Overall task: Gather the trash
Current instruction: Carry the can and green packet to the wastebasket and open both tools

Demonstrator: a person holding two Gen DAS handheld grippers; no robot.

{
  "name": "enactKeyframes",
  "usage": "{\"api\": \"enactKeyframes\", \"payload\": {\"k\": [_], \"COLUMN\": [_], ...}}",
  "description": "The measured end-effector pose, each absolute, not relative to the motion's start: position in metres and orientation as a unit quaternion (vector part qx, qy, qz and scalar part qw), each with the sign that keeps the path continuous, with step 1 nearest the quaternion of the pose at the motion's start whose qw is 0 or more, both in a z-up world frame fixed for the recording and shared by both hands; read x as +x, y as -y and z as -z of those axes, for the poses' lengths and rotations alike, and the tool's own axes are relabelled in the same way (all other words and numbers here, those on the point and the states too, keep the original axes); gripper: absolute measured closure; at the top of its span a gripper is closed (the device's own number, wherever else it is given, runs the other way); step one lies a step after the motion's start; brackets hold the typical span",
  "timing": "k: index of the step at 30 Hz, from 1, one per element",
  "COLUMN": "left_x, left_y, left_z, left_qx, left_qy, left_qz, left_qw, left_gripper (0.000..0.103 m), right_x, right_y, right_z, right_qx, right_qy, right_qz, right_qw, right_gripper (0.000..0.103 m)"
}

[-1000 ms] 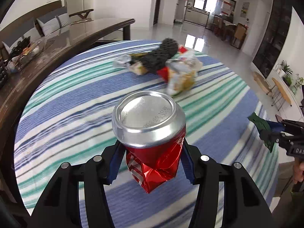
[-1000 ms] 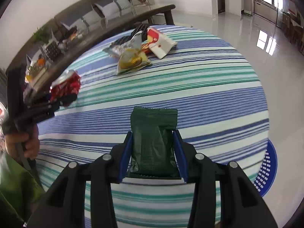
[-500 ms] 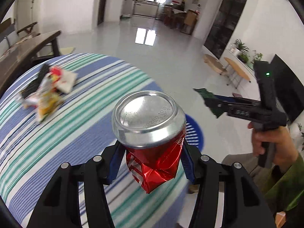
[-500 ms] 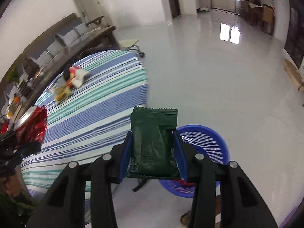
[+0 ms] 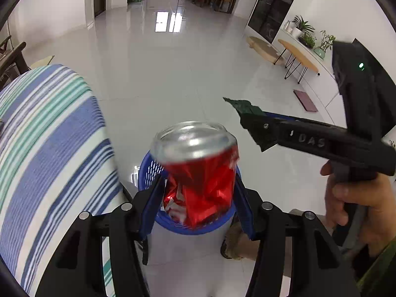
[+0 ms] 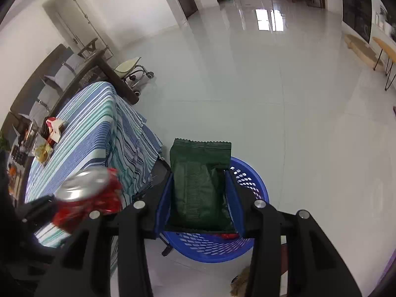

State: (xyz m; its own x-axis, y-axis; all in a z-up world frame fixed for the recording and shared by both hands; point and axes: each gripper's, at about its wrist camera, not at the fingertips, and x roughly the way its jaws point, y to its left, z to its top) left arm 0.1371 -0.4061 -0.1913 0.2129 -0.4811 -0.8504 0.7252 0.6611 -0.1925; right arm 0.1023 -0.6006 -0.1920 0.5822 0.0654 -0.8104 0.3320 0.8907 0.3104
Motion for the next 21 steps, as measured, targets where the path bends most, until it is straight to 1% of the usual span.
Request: {"api": "enactKeyframes", "payload": {"k": [4, 5, 9, 11, 13, 18, 20, 21], "left_x": [0.143, 0.145, 0.148, 0.152, 0.157, 0.167, 0.169, 0.169], "left_y": [0.422, 0.425, 0.435, 0.44, 0.443, 0.439, 0.438, 0.435], "left_z": [0.211, 0.214, 0.223, 0.227, 0.233, 0.23, 0.225, 0.221], "left_qx": [0.136, 0.138, 0.143, 0.144, 0.142, 0.126, 0.122, 0.118], "left_qy": [-0.497, -0.499, -0.495, -0.498, -0.501, -0.499, -0.498, -0.498], "left_qz": [0.383, 0.381, 0.38, 0.378, 0.375, 0.373, 0.375, 0.379], "left_qw": [0.767, 0.766, 0.768, 0.767, 0.767, 0.772, 0.772, 0.771], "left_gripper": [0.048, 0.051, 0.053, 0.058, 0.06, 0.059, 0.053, 0.053], "right_x": [0.11, 0.111, 0.117, 0.117, 0.118, 0.117, 0.117, 0.118], "right_y": [0.612, 0.615, 0.621, 0.625, 0.624, 0.629, 0.629, 0.628], "right_z": [0.204, 0.206, 0.216, 0.219, 0.219, 0.221, 0.225, 0.226], "right_qx": [0.246, 0.252, 0.271, 0.277, 0.281, 0.282, 0.279, 0.279], "right_qy": [-0.456, -0.456, -0.462, -0.463, -0.461, -0.467, -0.475, -0.478], "right_qz": [0.075, 0.075, 0.079, 0.078, 0.077, 0.077, 0.082, 0.083], "right_qw": [0.852, 0.851, 0.841, 0.838, 0.838, 0.834, 0.831, 0.829], "right_gripper": [0.061, 0.061, 0.061, 0.061, 0.061, 0.061, 0.061, 0.061]}}
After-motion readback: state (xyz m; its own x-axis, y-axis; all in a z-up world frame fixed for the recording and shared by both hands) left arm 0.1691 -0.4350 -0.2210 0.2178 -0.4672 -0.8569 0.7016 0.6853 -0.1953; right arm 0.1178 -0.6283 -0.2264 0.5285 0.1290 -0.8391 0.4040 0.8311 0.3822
